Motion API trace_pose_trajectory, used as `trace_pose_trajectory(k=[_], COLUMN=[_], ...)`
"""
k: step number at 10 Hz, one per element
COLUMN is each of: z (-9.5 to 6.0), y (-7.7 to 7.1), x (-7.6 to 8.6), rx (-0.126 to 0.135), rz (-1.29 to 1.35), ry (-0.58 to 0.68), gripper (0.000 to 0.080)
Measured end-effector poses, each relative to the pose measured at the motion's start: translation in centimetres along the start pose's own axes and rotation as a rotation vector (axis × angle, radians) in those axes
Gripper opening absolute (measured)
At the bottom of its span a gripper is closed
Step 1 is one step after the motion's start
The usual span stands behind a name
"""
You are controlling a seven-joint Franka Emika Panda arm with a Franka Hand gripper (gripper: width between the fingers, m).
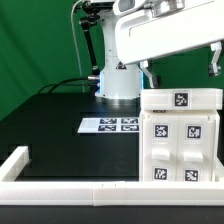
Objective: Assemble cabinet
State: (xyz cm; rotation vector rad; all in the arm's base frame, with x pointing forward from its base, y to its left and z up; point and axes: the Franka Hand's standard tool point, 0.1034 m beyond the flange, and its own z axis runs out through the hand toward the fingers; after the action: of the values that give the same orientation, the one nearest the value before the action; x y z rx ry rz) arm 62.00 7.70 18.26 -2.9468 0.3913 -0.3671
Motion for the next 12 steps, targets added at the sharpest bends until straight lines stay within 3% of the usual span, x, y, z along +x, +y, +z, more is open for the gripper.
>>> trace_pose_trajectory(k=[3, 9, 12], z=[-0.16, -0.2, 0.53], y=[-0.3, 0.12, 0.06], x=[-0.01, 0.18, 0.28], rx=[-0.036, -0.045, -0.085], rz=[-0.373, -0.86, -1.17], ry=[-0.018, -0.044, -0.079], gripper=[0.0797, 0.0797, 0.0797])
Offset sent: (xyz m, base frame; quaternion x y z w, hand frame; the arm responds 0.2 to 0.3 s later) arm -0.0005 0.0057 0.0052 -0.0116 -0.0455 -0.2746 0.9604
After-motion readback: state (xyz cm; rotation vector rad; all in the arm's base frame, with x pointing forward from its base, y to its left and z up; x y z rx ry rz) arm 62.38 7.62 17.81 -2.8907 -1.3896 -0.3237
